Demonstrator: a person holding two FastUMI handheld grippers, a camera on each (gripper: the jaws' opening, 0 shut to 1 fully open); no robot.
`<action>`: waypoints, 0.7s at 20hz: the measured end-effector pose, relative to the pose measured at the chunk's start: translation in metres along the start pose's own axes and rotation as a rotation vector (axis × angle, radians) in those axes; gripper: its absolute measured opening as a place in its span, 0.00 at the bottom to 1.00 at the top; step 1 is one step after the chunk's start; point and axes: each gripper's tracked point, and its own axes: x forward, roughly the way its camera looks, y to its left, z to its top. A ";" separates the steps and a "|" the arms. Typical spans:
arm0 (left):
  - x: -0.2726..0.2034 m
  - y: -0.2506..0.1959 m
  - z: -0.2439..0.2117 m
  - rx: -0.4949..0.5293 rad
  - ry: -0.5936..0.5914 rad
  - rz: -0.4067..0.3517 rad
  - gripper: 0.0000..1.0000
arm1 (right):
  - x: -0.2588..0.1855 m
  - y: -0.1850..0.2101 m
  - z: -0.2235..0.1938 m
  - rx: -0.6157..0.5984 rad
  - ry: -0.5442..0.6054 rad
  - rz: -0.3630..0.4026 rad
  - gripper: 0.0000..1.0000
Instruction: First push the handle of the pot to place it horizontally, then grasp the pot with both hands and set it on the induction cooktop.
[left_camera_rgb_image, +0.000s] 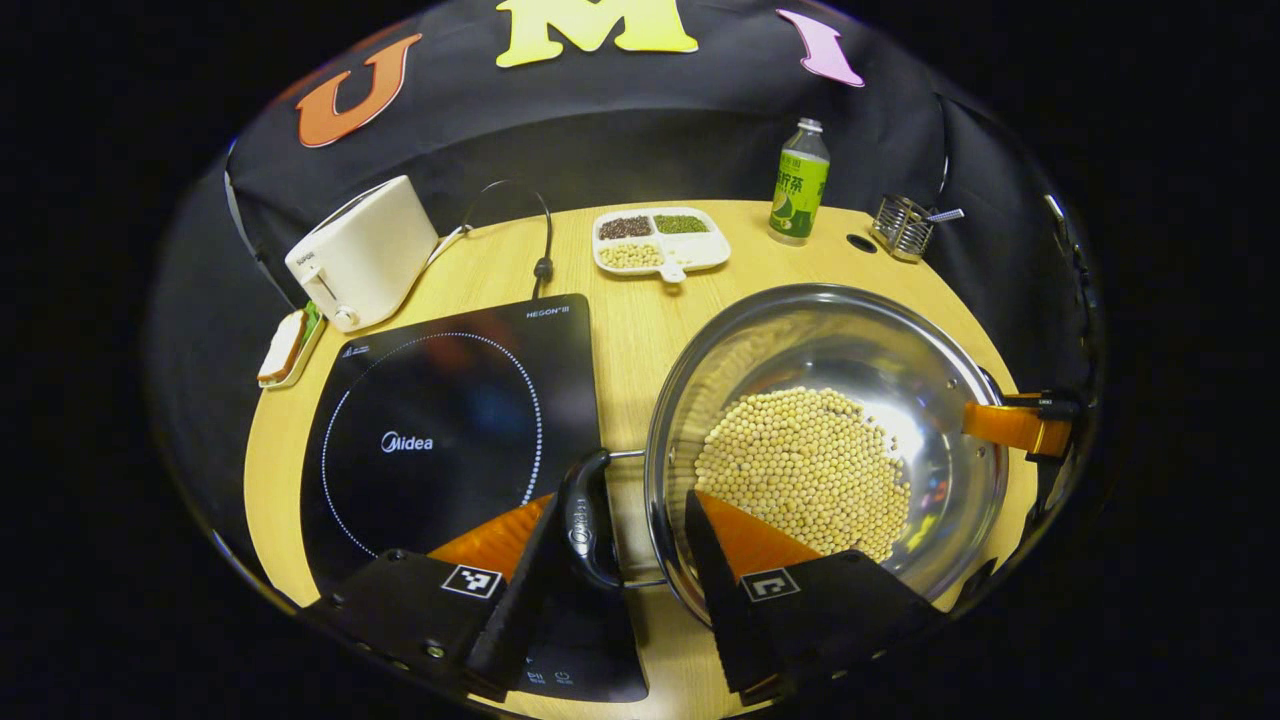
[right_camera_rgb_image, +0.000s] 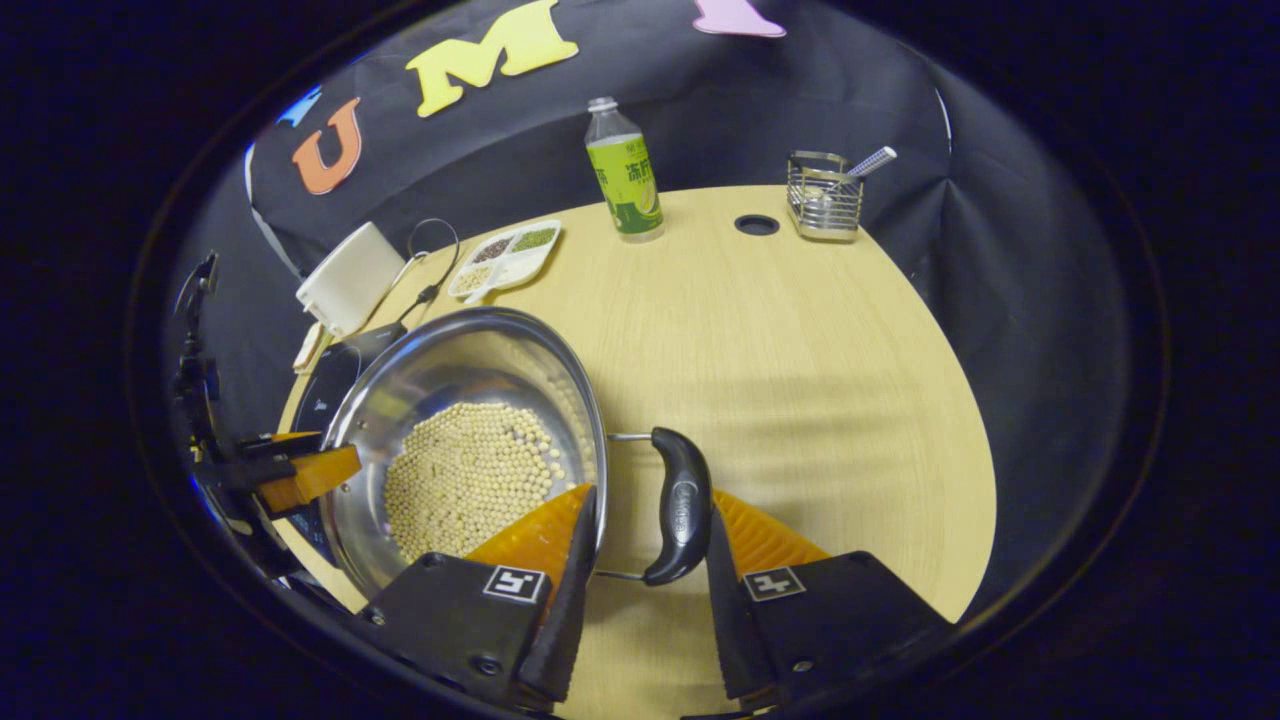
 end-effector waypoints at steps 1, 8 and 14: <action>0.001 -0.002 0.000 -0.006 0.004 -0.006 0.72 | 0.000 -0.003 0.001 -0.004 -0.004 -0.002 0.56; 0.007 -0.020 0.011 0.014 0.008 -0.032 0.74 | -0.002 -0.023 0.007 0.030 -0.014 0.010 0.56; 0.018 -0.032 0.003 0.033 0.034 0.023 0.75 | -0.010 -0.033 0.006 0.018 -0.012 0.004 0.56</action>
